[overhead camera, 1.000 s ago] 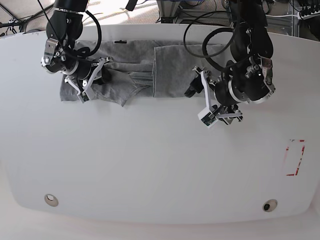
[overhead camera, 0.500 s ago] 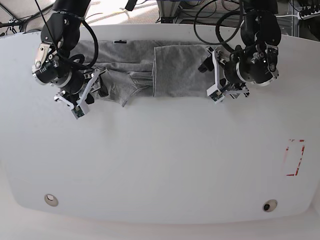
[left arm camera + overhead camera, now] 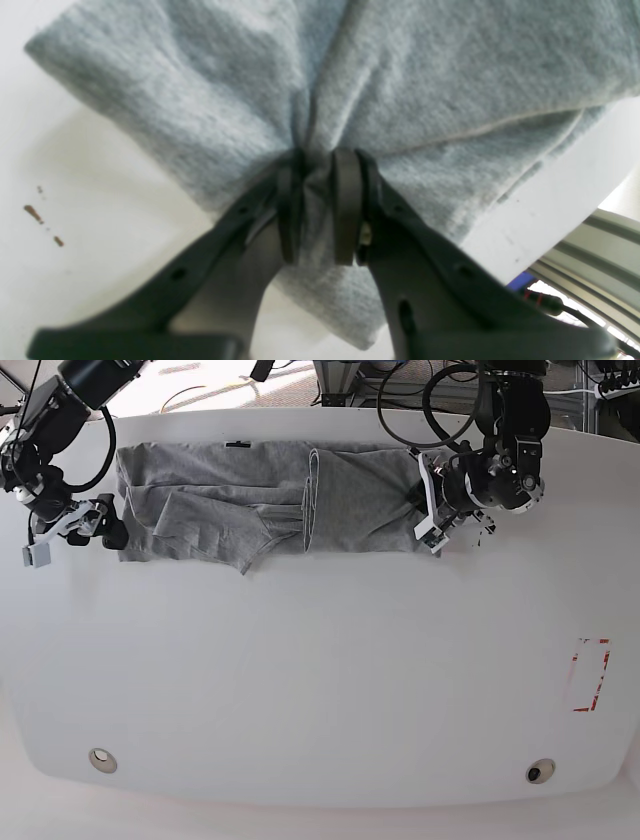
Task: Fold the T-shirt properly
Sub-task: 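Regrasp the folded ends with both grippers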
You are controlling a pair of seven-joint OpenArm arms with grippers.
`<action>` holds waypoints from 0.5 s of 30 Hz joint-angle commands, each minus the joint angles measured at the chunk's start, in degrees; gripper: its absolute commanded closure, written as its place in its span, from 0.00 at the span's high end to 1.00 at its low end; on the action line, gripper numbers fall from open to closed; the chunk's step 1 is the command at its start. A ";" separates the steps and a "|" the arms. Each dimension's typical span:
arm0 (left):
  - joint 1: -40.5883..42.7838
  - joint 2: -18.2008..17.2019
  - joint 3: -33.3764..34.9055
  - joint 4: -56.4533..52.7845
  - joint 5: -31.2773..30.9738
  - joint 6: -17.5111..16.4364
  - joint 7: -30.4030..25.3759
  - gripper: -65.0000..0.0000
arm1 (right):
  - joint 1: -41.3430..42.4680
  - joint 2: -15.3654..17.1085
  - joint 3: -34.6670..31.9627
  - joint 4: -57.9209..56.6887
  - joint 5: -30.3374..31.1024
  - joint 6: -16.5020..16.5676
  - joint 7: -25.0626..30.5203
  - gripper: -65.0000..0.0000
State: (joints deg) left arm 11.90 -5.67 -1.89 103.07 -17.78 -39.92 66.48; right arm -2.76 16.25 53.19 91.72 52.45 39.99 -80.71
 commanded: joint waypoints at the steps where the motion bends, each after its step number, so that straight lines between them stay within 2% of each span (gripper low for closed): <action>1: -0.34 -0.17 -0.09 0.63 -0.02 -0.03 -0.15 0.12 | 0.08 3.31 1.62 -6.32 2.02 0.01 0.71 0.85; 4: -0.16 -0.17 -0.09 0.98 -0.02 -0.03 -0.15 0.12 | -1.41 4.89 1.98 -11.06 2.10 0.01 0.71 0.85; 8: -0.34 -0.09 -0.26 0.71 -0.02 -0.03 -0.15 0.12 | -3.87 4.54 1.45 -12.03 2.28 0.01 1.45 0.85; 15: -0.25 1.58 -4.48 0.98 -0.20 -0.08 0.12 0.12 | -5.81 -0.91 -3.74 -9.83 2.28 0.01 1.54 0.85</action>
State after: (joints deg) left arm 11.97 -3.79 -5.85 103.11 -17.96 -39.94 66.57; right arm -8.34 16.34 50.89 79.40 55.00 39.92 -78.35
